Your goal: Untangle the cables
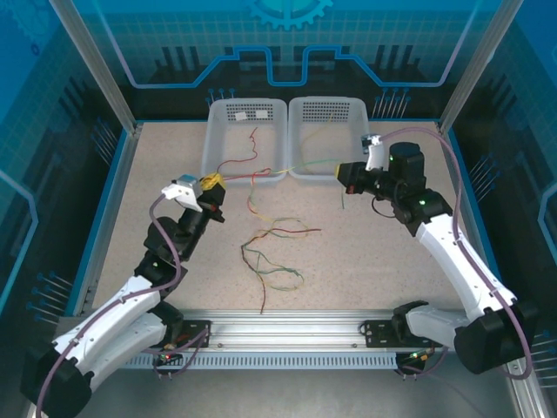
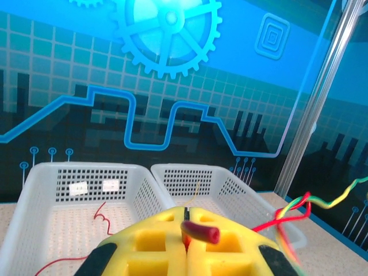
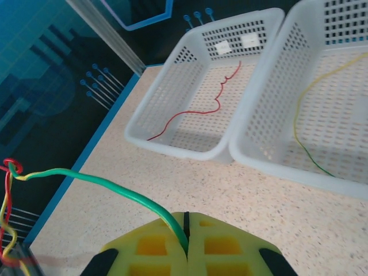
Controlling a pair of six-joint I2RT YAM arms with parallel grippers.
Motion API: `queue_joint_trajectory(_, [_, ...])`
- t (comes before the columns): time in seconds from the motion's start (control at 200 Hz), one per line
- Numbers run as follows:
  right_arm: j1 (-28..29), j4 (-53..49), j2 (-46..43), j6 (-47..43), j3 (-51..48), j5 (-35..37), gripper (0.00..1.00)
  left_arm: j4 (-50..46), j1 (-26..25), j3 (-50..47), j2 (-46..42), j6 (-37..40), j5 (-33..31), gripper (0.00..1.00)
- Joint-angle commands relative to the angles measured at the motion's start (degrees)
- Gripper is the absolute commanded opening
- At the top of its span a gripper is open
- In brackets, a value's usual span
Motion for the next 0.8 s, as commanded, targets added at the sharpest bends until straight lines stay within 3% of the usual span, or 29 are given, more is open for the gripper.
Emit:
queue_joint_trajectory(0.0, [-4.98,-3.42,-3.00,1.46,-1.87,6.19,0.00,-0.12,2.83,-1.38,-1.60,-1.61,-5.15,0.00])
queue_joint_trajectory(0.25, [-14.15,-5.50,-7.13,4.49,-4.96,8.46,0.00,-1.74,6.50,-2.34,-3.51,-2.63,-6.48,0.00])
queue_joint_trajectory(0.515, [-19.93,-5.10,-11.54,6.90,-7.99,9.75,0.00,-3.49,10.31,-2.75,-5.38,-4.16,-7.85,0.00])
queue_joint_trajectory(0.67, [-20.65,-4.47,-13.92,7.12,-8.55,9.85,0.00,-3.70,12.59,-1.31,-4.41,-5.24,-5.87,0.00])
queue_joint_trajectory(0.795, [-20.73,-2.95,-15.63,6.93,-8.55,8.04,0.00,-3.47,14.47,1.74,-1.49,-5.98,0.00,0.00])
